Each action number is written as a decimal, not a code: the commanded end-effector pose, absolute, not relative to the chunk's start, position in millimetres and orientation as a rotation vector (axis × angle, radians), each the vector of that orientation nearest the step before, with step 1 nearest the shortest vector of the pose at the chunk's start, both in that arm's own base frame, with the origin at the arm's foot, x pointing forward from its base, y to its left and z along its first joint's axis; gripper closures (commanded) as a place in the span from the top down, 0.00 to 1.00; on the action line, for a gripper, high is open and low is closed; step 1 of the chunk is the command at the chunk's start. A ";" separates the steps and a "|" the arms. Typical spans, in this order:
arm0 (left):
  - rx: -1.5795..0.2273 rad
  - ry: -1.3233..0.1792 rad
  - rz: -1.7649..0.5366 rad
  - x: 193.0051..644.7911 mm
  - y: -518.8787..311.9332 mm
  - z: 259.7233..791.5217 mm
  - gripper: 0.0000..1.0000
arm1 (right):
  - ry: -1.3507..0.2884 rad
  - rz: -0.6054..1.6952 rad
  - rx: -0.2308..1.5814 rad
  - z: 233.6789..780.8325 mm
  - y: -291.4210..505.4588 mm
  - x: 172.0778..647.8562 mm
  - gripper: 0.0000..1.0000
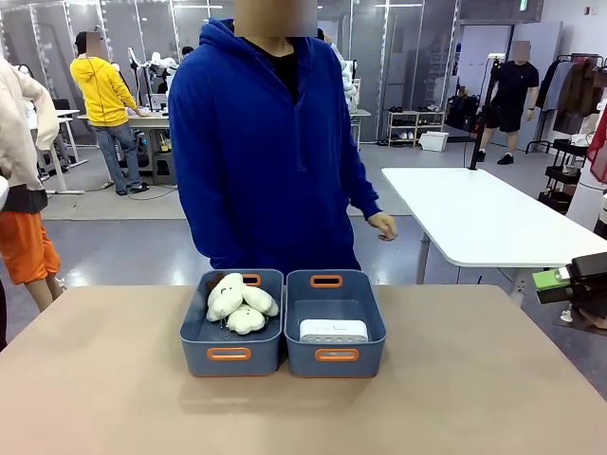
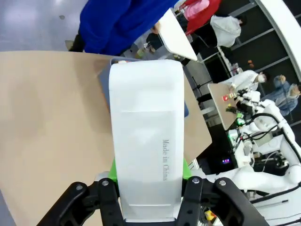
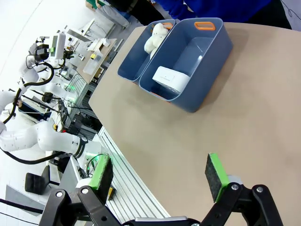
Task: Sort the digital clocks into the basket.
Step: Pick up the Digital clock from the table and place it into the empty Plastic storage basket.
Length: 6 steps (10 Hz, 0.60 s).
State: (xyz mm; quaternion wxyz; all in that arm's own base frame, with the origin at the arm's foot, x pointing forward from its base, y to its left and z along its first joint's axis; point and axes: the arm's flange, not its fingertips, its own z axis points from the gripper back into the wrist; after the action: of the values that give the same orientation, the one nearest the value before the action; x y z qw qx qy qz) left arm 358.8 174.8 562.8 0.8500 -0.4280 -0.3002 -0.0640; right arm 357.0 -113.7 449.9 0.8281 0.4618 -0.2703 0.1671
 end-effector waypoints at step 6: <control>-0.643 -0.430 -0.912 404.4 -47.4 587.5 0.26 | -0.586 0.370 0.985 450.3 -112.7 358.6 1.00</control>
State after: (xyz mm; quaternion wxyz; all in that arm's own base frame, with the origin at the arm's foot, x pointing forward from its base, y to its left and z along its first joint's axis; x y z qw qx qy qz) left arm 388.8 -22.3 580.3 0.8362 -0.3351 -0.2042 -0.3830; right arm 357.1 -113.4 450.0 0.8281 0.4617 -0.2702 0.1674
